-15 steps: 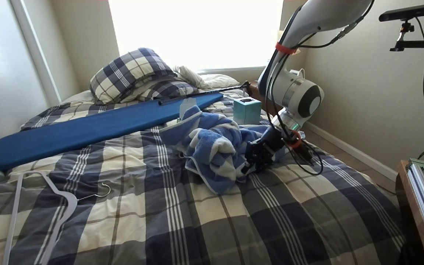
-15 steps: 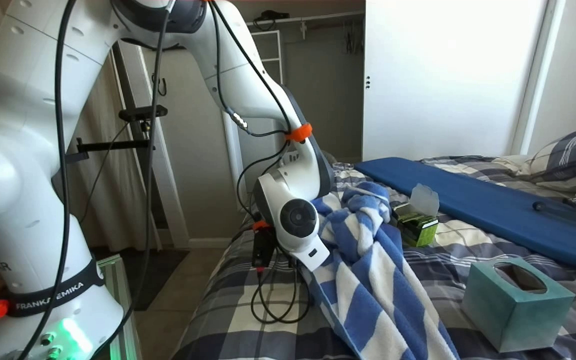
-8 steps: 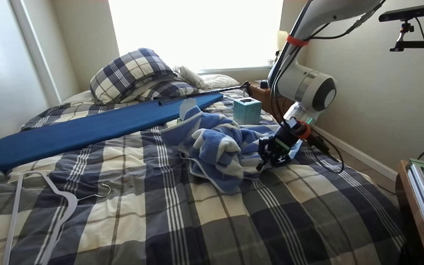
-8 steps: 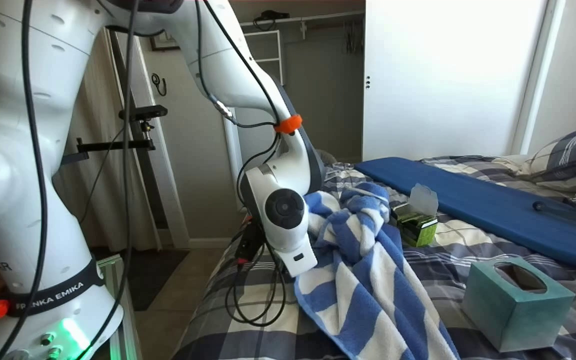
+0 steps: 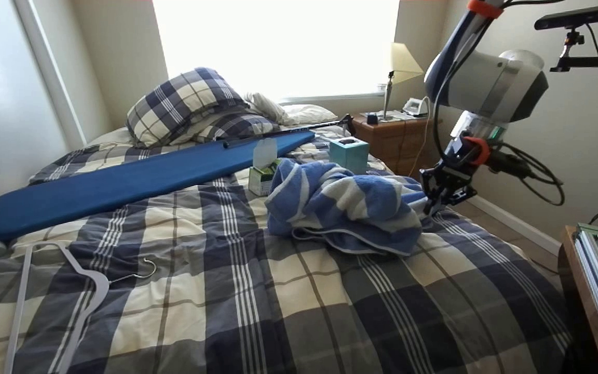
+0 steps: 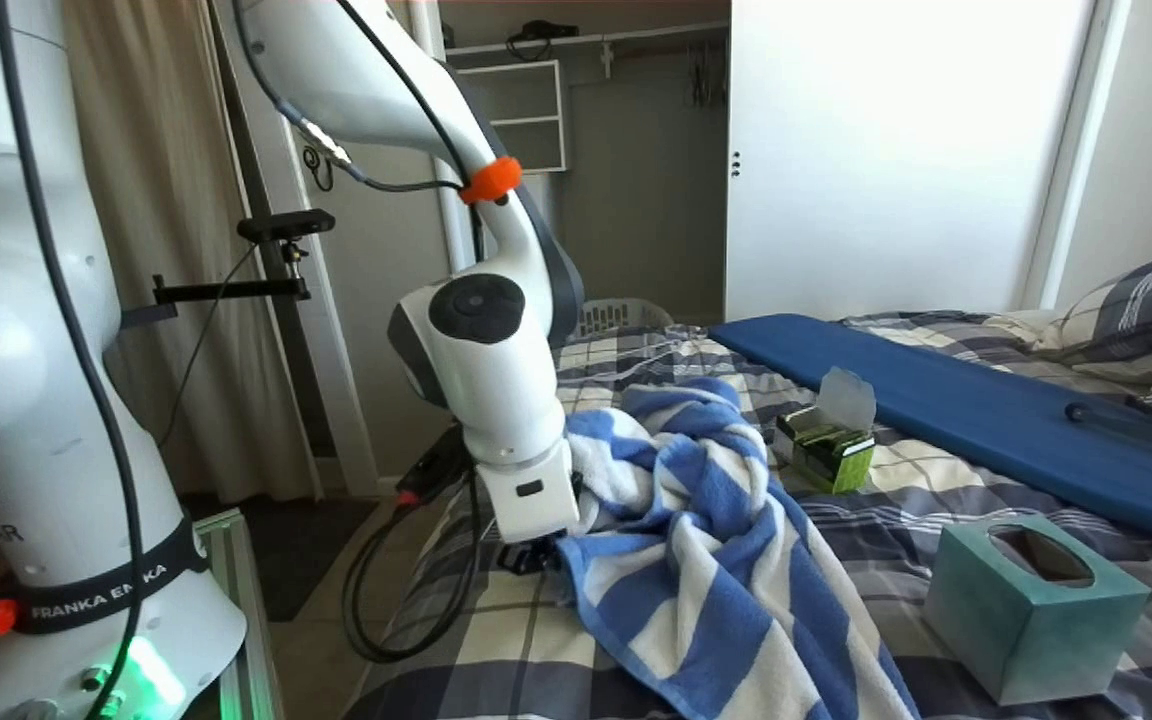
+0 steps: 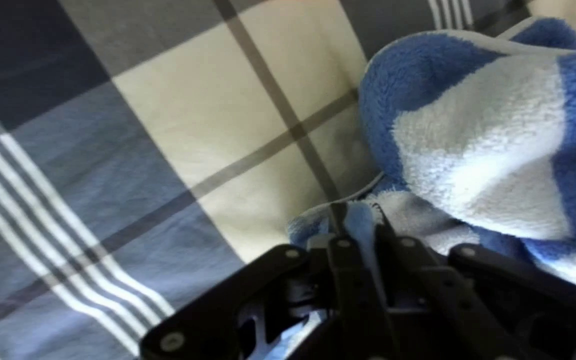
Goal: Move the towel to the right
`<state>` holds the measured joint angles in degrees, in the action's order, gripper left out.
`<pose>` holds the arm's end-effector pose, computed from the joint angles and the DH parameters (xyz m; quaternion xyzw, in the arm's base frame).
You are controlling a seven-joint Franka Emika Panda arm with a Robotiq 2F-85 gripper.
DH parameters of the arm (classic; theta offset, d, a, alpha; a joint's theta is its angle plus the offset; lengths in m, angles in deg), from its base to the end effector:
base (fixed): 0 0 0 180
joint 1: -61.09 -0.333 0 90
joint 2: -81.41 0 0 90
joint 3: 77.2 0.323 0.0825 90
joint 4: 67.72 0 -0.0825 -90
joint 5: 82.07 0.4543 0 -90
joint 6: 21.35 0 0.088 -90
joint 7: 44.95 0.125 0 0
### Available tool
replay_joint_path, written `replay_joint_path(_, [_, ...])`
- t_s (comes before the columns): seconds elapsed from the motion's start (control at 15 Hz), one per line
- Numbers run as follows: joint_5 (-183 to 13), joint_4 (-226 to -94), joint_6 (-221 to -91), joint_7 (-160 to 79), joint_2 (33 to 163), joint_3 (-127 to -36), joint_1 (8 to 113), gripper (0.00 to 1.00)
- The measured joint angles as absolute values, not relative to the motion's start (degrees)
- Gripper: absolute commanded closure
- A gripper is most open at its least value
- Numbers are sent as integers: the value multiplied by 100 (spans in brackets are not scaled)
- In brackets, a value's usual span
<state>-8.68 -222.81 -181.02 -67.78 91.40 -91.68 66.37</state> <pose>0.3459 -0.1741 0.0831 -0.8208 0.5464 -0.0379 0.1623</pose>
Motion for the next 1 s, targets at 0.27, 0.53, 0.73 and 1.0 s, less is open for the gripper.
replay_joint_path(0.27, [-2465,-22630,-18563,-5146,9081,-9662,6360,97])
replay_joint_path(0.53, [-4216,-22556,-19259,-3876,9251,-10758,5794,97])
replay_joint_path(0.73, [-5026,-22555,-19431,-3231,9487,-12019,5071,97])
replay_joint_path(1.0, [-5224,-22569,-19388,-2655,9957,-13734,3767,97])
